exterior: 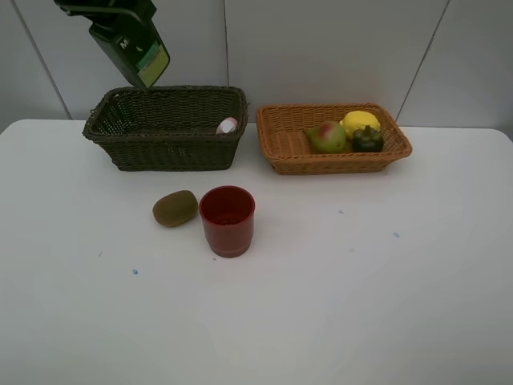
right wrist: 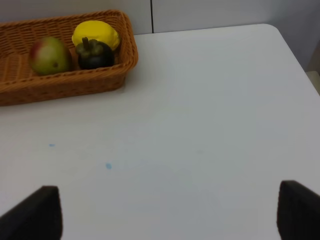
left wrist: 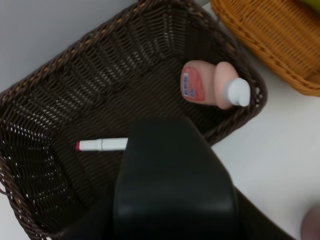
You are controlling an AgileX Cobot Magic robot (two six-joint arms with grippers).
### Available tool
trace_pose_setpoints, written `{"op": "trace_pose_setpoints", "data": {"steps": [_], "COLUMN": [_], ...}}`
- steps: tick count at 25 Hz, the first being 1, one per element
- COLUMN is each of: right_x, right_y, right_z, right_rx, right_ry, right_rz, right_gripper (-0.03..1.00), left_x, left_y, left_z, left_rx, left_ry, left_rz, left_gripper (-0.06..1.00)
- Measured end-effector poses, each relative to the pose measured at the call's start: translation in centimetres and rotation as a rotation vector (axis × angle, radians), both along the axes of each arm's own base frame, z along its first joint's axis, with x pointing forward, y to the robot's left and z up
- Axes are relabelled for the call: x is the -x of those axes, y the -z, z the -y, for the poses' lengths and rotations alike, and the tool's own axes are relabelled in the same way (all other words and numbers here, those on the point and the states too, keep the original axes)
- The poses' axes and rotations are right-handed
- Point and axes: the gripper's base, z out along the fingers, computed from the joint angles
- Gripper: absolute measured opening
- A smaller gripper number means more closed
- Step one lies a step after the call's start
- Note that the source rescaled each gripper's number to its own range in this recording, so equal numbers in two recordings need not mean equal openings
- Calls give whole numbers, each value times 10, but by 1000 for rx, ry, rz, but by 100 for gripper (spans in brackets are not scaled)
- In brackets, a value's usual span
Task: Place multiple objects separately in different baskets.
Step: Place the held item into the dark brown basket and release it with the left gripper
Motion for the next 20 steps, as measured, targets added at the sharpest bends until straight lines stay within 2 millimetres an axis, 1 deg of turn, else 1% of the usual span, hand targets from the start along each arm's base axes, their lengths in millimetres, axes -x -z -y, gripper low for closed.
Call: {"op": "trace_pose_setpoints", "data": {"steps": [4, 9, 12, 15, 20], "right_x": [0, 0, 0, 0, 0], "right_y": [0, 0, 0, 0, 0], "right_z": [0, 0, 0, 0, 0], "right_rx": [0, 0, 0, 0, 0], "right_ry": [0, 0, 0, 0, 0], "right_rz": [0, 0, 0, 0, 0], "right_gripper": [93, 93, 93, 93, 93], "left_x": [-31, -67, -87, -101, -114], "left_y": [19, 38, 53, 71, 100], "left_z": [0, 3, 0, -5, -16], "left_rx": [18, 68, 100, 119, 107], "left_ry": [-72, -160, -229, -287, -335], "left_rz": [-41, -61, -83, -111, -168], "left_gripper": [49, 49, 49, 49, 49]}}
